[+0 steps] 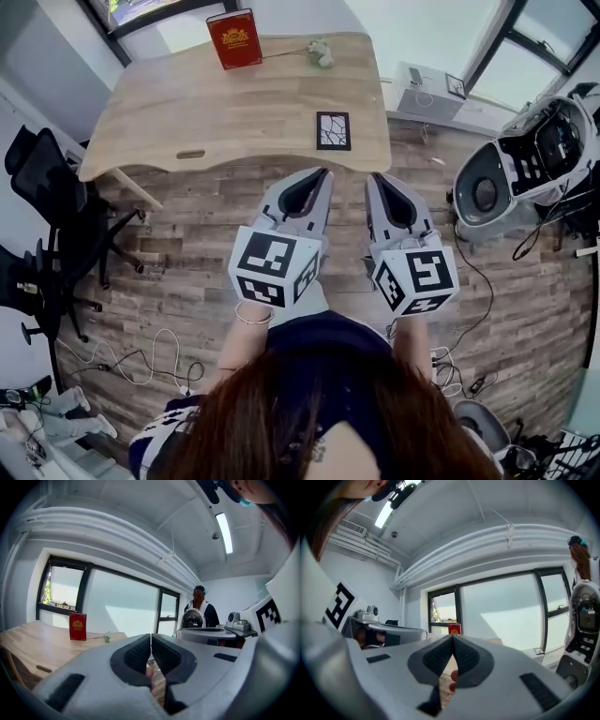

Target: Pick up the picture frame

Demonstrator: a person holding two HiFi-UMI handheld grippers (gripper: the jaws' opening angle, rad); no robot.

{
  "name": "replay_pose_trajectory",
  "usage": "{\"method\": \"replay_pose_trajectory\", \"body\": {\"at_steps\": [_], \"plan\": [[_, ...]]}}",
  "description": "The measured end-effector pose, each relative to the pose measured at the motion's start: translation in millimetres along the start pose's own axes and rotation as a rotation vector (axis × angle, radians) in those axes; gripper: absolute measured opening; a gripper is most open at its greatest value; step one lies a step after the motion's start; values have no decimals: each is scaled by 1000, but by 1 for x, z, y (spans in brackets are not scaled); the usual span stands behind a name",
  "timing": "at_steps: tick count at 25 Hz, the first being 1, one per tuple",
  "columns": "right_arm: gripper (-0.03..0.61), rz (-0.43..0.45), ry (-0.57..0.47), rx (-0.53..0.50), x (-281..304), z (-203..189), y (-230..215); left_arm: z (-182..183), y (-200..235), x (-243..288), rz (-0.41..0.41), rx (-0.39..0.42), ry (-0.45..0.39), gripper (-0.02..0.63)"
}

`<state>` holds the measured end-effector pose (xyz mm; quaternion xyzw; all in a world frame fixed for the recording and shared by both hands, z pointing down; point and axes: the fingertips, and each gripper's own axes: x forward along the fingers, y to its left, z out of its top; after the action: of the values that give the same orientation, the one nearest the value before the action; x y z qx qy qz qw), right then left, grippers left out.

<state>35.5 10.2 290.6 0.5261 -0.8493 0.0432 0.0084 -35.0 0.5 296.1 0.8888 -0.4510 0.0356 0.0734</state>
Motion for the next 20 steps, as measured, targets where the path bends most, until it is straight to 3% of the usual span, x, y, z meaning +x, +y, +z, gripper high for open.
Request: {"method": "replay_pose_trajectory", "body": {"at_steps": [10, 20], "plan": [[25, -49, 4, -17, 41, 2, 0, -2, 41, 17, -28, -15, 3, 29], [25, -88, 25, -26, 52, -2, -8, -7, 49, 26, -53, -34, 18, 29]]}}
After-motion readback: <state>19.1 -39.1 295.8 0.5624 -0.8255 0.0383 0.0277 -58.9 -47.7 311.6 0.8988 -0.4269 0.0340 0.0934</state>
